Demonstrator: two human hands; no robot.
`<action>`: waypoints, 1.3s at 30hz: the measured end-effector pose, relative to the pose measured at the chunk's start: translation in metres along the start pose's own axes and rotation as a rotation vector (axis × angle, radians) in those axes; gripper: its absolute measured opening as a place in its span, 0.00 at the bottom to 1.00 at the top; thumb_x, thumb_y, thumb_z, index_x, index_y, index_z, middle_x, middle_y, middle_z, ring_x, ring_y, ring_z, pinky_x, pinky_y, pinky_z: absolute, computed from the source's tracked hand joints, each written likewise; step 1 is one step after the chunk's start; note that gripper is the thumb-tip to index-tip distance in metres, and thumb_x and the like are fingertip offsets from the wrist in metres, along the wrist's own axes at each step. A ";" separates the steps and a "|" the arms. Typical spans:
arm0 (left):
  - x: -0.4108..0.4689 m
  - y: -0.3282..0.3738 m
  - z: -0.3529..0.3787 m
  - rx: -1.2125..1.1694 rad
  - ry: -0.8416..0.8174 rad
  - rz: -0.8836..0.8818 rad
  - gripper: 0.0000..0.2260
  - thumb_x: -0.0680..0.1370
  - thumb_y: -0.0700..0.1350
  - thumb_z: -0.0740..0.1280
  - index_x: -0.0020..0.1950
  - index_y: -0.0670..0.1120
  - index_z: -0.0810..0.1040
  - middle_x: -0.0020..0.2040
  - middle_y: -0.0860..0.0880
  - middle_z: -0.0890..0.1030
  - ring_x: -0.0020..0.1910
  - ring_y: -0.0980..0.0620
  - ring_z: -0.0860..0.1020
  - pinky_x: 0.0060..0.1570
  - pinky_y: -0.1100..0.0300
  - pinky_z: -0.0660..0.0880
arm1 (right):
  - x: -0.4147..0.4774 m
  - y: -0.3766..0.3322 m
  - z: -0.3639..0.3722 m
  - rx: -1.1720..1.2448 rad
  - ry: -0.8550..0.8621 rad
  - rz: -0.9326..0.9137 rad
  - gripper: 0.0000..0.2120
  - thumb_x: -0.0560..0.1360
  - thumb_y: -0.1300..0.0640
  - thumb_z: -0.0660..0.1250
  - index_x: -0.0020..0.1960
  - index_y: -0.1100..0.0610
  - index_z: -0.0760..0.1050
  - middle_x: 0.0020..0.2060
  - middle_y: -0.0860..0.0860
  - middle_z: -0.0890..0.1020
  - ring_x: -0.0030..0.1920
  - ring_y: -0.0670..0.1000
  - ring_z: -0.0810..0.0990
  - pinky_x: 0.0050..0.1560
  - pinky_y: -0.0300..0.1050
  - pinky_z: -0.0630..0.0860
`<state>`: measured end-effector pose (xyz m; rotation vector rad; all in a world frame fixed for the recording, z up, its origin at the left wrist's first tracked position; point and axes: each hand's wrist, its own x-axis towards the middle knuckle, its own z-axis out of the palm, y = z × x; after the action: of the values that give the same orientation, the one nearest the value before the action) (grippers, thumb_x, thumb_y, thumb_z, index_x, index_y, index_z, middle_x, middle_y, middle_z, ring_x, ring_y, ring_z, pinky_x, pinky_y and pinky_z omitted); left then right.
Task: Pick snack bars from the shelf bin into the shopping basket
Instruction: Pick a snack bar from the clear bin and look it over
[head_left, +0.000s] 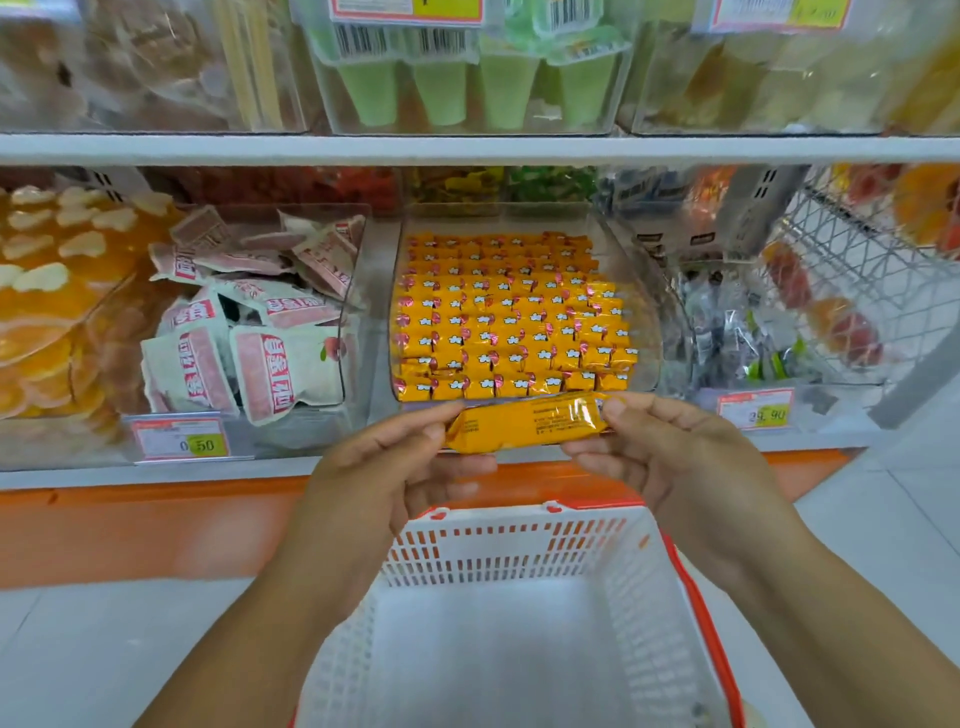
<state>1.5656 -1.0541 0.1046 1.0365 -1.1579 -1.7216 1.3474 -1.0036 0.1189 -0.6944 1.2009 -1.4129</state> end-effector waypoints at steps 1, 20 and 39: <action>0.000 0.001 0.000 -0.010 -0.025 0.006 0.13 0.77 0.40 0.63 0.57 0.51 0.83 0.52 0.44 0.86 0.52 0.44 0.84 0.43 0.59 0.82 | 0.002 -0.001 0.000 0.025 0.004 0.015 0.10 0.69 0.60 0.67 0.48 0.63 0.79 0.41 0.59 0.86 0.42 0.57 0.86 0.42 0.43 0.83; -0.009 0.002 0.021 0.168 0.234 0.194 0.03 0.78 0.44 0.66 0.48 0.46 0.74 0.34 0.55 0.82 0.34 0.53 0.83 0.55 0.41 0.78 | -0.012 0.002 -0.002 -0.103 0.014 -0.218 0.17 0.63 0.51 0.77 0.45 0.55 0.74 0.39 0.53 0.83 0.43 0.63 0.85 0.45 0.53 0.81; -0.007 0.006 0.010 0.070 0.118 0.177 0.10 0.68 0.46 0.69 0.45 0.55 0.87 0.45 0.44 0.86 0.45 0.46 0.85 0.47 0.58 0.82 | -0.012 0.001 -0.007 -0.102 -0.135 -0.178 0.17 0.58 0.51 0.77 0.47 0.53 0.85 0.46 0.58 0.86 0.45 0.61 0.86 0.42 0.40 0.82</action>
<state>1.5597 -1.0465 0.1137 1.0316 -1.2036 -1.4725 1.3443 -0.9907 0.1186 -0.9730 1.1330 -1.4326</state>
